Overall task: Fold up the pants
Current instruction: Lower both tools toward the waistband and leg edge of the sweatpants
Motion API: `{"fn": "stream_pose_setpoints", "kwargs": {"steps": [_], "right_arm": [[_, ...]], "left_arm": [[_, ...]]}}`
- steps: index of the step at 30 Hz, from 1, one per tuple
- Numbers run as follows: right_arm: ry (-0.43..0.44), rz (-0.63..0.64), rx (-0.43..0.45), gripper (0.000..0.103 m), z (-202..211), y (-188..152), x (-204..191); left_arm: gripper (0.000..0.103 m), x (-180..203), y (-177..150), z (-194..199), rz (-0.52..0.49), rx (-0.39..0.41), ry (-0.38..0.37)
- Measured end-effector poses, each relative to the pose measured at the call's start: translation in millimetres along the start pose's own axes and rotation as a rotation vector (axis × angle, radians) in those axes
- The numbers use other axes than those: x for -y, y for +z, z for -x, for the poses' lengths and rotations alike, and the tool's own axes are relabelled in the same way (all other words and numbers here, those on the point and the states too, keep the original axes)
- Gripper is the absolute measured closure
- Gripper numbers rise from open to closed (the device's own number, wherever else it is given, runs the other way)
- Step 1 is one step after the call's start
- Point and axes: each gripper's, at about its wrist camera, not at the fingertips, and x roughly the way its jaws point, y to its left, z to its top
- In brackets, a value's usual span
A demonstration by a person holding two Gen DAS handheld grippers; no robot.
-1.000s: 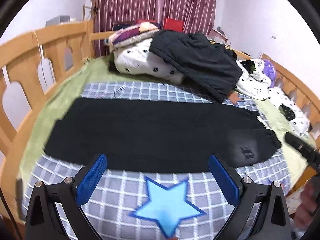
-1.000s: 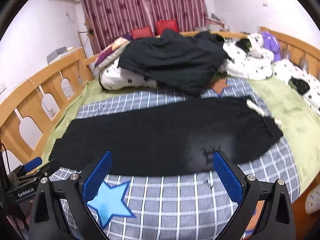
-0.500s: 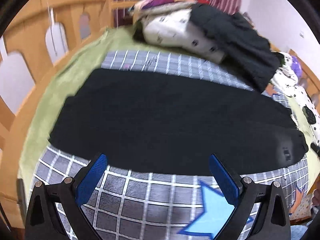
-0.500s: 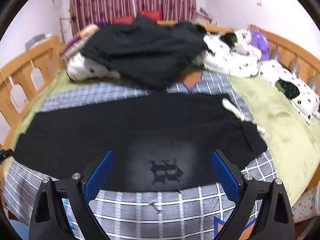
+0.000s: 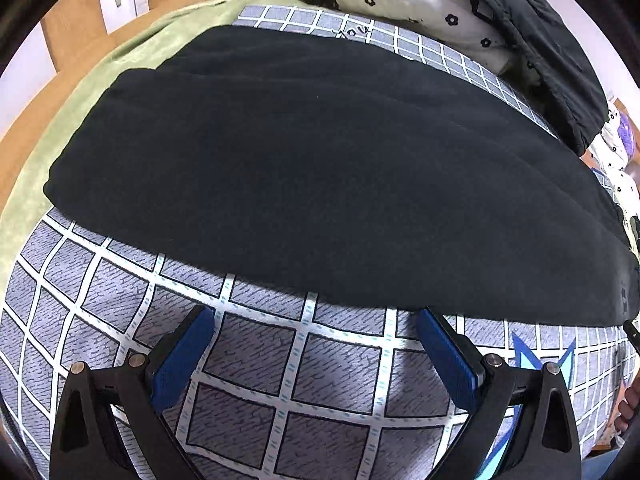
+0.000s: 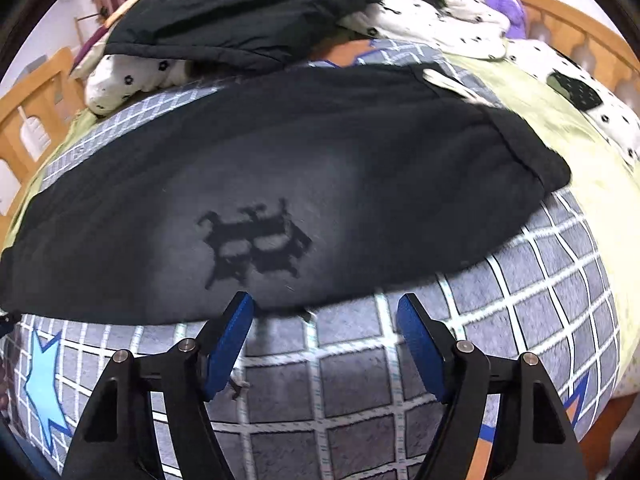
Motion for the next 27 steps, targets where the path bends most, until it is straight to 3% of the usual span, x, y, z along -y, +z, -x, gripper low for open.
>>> {"fn": "stream_pose_setpoints", "kwargs": {"steps": [6,14,22,27], "right_arm": [[-0.032,-0.015,0.004,0.038,-4,-12,12],[0.017,-0.039,-0.011,0.040,-2,-17,16],[0.029,-0.041,-0.016,0.040,-2,-16,15],[0.038,-0.044,-0.001,0.040,0,-16,16]], "left_arm": [[0.001,4,-3,-2,-0.026,0.010,0.030],[0.001,4,2,-2,-0.014,0.003,0.021],[0.001,-9,0,11,0.044,-0.011,-0.029],[0.003,-31,-7,28,0.108,0.049,-0.080]]}}
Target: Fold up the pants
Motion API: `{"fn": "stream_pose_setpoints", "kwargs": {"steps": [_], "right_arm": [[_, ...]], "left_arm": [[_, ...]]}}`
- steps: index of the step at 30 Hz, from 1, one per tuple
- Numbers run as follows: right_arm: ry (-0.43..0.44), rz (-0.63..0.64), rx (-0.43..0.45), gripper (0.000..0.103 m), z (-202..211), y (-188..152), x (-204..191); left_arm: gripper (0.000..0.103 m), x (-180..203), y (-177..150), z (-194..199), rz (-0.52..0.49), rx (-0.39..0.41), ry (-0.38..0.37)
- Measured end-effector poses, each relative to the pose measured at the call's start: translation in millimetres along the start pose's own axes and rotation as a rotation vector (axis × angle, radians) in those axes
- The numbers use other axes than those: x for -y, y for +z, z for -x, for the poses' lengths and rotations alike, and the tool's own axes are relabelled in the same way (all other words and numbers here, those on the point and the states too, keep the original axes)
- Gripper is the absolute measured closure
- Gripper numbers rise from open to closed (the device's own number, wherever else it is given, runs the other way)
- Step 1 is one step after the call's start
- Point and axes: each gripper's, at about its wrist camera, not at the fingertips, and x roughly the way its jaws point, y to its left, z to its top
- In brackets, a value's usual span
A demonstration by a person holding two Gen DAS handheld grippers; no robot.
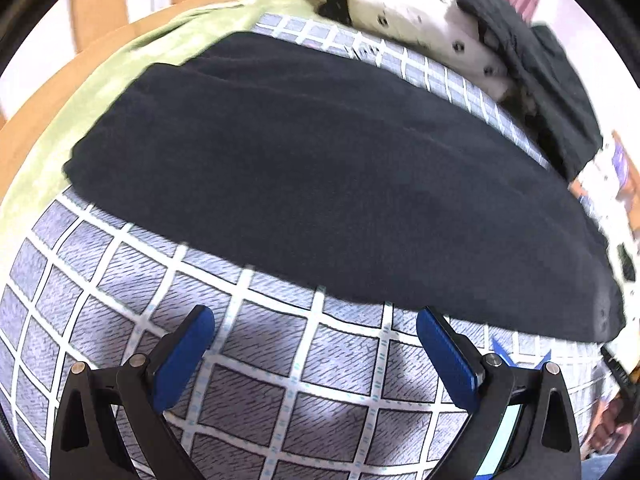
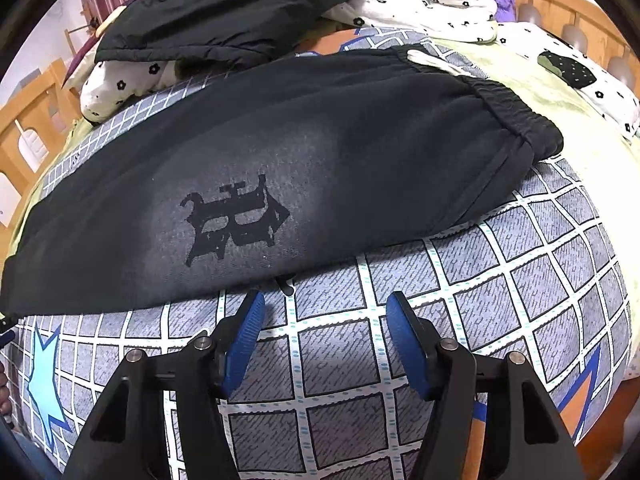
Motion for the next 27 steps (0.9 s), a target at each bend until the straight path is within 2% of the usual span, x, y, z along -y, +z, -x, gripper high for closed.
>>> {"fn": "stream_pose_setpoints", "kwargs": {"steps": [4,5,8,10,15,20,21,22,24,25,26,27], "right_arm": [[-0.036,-0.022,0.075,0.042,10,-1,15],[-0.031,-0.039,0.086,0.043,11,-1,22],[-0.007,-0.075,0.096,0.049,12,0,34],[-0.005,-0.088,0.111,0.049,11,1,38],[0.035,-0.143,0.106,0.049,-1,9,44],[0.128,-0.218,0.114,0.049,-16,16,44],[0.138,-0.227,0.111,0.048,-18,17,44],[0.150,-0.235,0.109,0.047,-22,20,42],[0.154,-0.240,0.108,0.049,-28,24,38],[0.142,-0.237,0.107,0.060,-31,27,36],[0.126,-0.233,0.110,0.069,-32,29,34],[0.109,-0.223,0.122,0.081,-30,32,30]], "left_arm": [[0.007,-27,-1,10,0.077,0.066,-0.047],[0.013,-37,1,10,0.110,0.077,-0.053],[0.016,-60,10,3,0.193,0.063,-0.090],[0.019,-66,15,1,0.211,0.068,-0.108],[0.019,-72,21,-4,0.213,0.088,-0.106],[0.020,-66,34,-14,0.218,0.103,-0.098],[0.023,-65,37,-18,0.224,0.101,-0.080],[0.027,-63,41,-20,0.228,0.103,-0.052],[0.052,-65,44,-21,0.237,0.108,-0.009],[0.062,-66,46,-21,0.242,0.105,0.015],[0.083,-67,48,-21,0.245,0.097,0.046],[0.089,-70,50,-18,0.245,0.092,0.057]]}}
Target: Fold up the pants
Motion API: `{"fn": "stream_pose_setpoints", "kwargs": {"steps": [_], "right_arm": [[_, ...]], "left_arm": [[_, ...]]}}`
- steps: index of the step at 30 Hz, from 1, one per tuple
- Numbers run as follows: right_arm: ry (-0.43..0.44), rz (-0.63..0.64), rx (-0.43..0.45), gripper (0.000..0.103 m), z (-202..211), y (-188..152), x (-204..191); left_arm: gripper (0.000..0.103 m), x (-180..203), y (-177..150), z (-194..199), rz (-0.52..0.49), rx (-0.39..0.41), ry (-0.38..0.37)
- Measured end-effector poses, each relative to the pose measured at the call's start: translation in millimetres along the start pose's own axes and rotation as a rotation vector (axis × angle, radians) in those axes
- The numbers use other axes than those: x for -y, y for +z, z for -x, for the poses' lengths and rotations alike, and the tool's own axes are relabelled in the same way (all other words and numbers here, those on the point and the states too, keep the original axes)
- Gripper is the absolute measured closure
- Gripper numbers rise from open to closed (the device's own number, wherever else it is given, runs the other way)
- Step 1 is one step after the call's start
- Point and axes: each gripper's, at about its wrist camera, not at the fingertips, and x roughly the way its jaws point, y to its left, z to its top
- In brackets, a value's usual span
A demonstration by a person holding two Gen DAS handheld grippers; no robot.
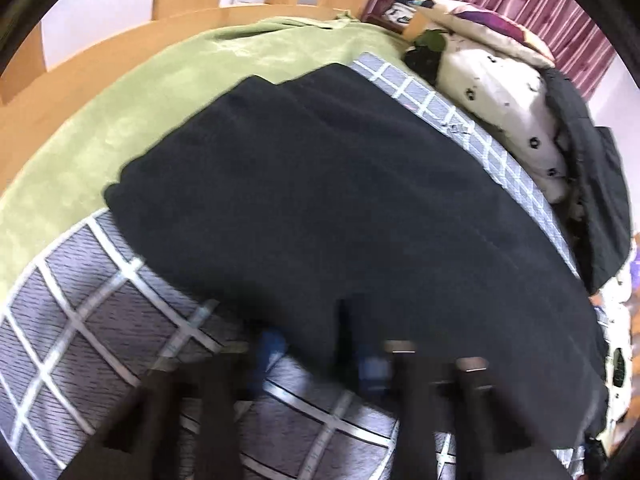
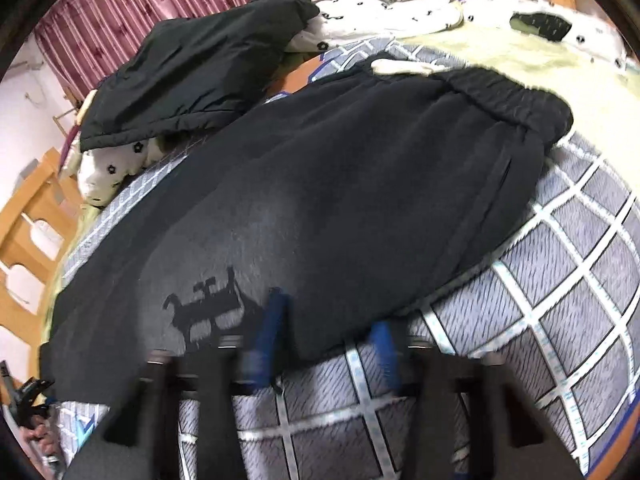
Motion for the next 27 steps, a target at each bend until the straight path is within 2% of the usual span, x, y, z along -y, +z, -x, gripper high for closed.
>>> {"fn": "stream_pose_setpoints", "kwargs": {"steps": [2,5,10,12,16,20,24,26,27], "right_arm": [[-0.016,0.026,0.034,0.086,7,6,-8],[-0.010,0.093,0.078,0.088,21,23,-27],[0.023,0.167,0.142,0.088,34,72,-62],[0.038,0.176,0.169,0.088,36,90,-68],[0.049,0.179,0.192,0.088,20,127,-81],[0.049,0.185,0.174,0.088,-23,152,-92],[0.009,0.193,0.162,0.087,-70,167,-105],[0.002,0.161,0.153,0.084,-94,172,-106],[0.001,0.149,0.149,0.078,-100,173,-104]], "left_arm": [[0.094,0,4,6,-0.013,-0.001,-0.009],[0.094,17,20,29,-0.086,0.065,-0.021],[0.094,49,60,58,-0.138,0.168,-0.068],[0.094,69,79,59,-0.175,0.221,-0.050],[0.094,103,107,36,-0.235,0.274,0.017],[0.094,122,126,-3,-0.239,0.286,0.040],[0.094,138,138,-48,-0.243,0.295,0.078],[0.094,142,138,-64,-0.242,0.287,0.095],[0.093,147,140,-73,-0.247,0.282,0.111]]}}
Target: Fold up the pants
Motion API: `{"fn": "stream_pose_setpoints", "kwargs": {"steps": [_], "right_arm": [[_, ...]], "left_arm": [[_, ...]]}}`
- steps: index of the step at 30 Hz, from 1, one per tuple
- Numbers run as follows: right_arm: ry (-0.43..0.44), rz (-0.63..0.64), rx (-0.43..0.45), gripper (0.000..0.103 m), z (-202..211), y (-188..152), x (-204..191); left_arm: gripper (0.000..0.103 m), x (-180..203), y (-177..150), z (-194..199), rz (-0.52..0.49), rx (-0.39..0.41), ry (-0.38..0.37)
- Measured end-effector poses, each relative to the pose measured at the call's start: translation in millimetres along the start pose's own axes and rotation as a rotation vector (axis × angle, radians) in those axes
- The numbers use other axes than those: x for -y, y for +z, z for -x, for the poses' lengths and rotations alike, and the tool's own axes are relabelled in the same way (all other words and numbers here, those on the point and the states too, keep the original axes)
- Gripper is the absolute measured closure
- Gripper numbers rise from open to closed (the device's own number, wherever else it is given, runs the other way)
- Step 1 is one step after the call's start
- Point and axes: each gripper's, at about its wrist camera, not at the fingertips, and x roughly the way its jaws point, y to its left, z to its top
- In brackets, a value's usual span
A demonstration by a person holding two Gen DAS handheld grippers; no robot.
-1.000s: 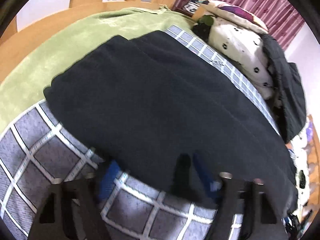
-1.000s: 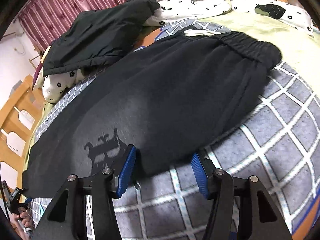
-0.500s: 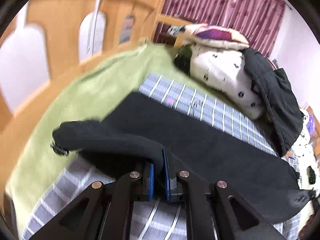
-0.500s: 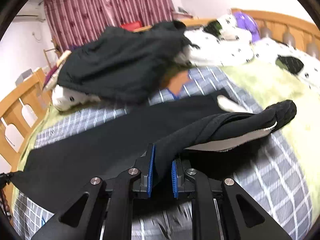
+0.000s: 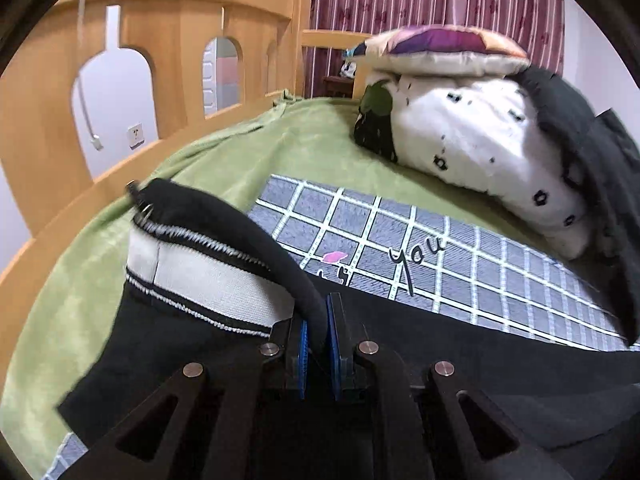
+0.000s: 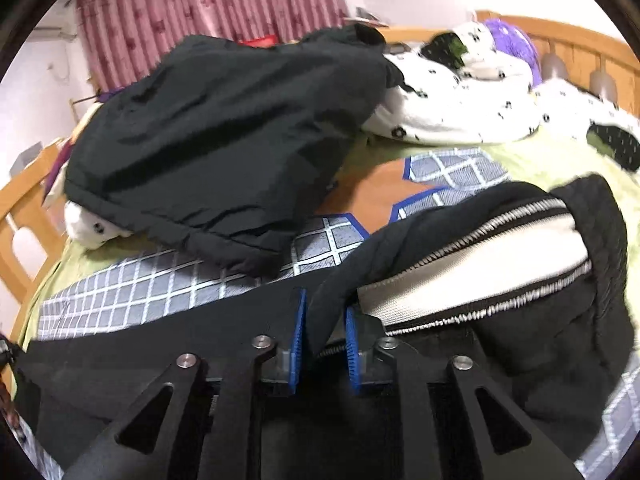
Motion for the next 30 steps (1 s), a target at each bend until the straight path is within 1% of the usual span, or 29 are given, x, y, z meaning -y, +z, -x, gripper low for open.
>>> {"fn": "stream_pose_setpoints", "kwargs": {"steps": [1,2,3,4,5,6,8,9,10,13,14,16,17,18,20,21,23,24,26,27,29,30], "right_arm": [[-0.003,-0.009,0.004,0.072,-6,0,0],[-0.010,-0.008,0.019,0.066,-9,1,-1],[-0.031,0.009,0.027,0.052,-9,1,-4],[-0.036,0.037,0.028,0.048,-6,1,-9],[-0.018,0.087,0.024,0.047,0,-2,-17],[-0.004,0.123,0.021,0.046,5,-4,-22],[-0.019,0.206,0.021,0.046,24,-17,-34],[-0.027,0.230,0.017,0.046,31,-23,-36],[-0.032,0.250,0.006,0.046,40,-31,-37],[-0.013,0.246,-0.042,0.046,69,-59,-24],[-0.021,0.237,-0.058,0.046,81,-71,-14],[-0.055,0.220,-0.075,0.042,95,-88,3],[-0.072,0.186,-0.085,0.040,106,-99,18],[-0.073,0.155,-0.094,0.036,112,-107,29],[-0.064,0.072,-0.127,0.035,122,-125,56],[-0.061,0.049,-0.139,0.035,123,-129,64],[-0.059,-0.026,-0.156,0.035,125,-142,85],[-0.053,-0.048,-0.160,0.035,125,-144,89],[0.005,-0.102,-0.168,0.035,122,-146,96],[0.017,-0.127,-0.158,0.035,121,-146,98],[0.009,-0.137,-0.142,0.035,115,-142,97],[0.006,-0.136,-0.143,0.035,108,-139,96]], "left_arm": [[0.089,4,0,-4,-0.008,-0.005,0.011],[0.070,9,1,-9,-0.023,-0.018,0.010],[0.043,14,2,-9,-0.035,-0.031,-0.024],[0.032,17,2,-7,-0.038,-0.032,-0.051],[0.028,20,1,6,-0.041,-0.002,-0.077],[0.028,23,1,16,-0.052,0.025,-0.084],[0.027,26,-4,37,-0.101,0.053,-0.073],[0.027,25,-10,50,-0.125,0.049,-0.070],[0.027,22,-17,62,-0.140,0.037,-0.088],[0.027,4,-44,88,-0.151,-0.021,-0.140],[0.027,-3,-51,93,-0.144,-0.037,-0.156],[0.027,-29,-79,103,-0.077,-0.115,-0.237],[0.027,-46,-95,107,-0.009,-0.161,-0.288],[0.027,-59,-108,109,0.043,-0.192,-0.308],[0.027,-81,-130,108,0.126,-0.232,-0.319],[0.027,-93,-139,104,0.170,-0.252,-0.322],[0.027,-108,-146,94,0.243,-0.284,-0.345],[0.027,-113,-146,89,0.277,-0.284,-0.367],[0.026,-116,-140,85,0.298,-0.260,-0.385],[0.025,-116,-134,78,0.301,-0.253,-0.390],[0.025,-114,-128,63,0.308,-0.270,-0.378],[0.025,-115,-124,53,0.334,-0.266,-0.380]]}}
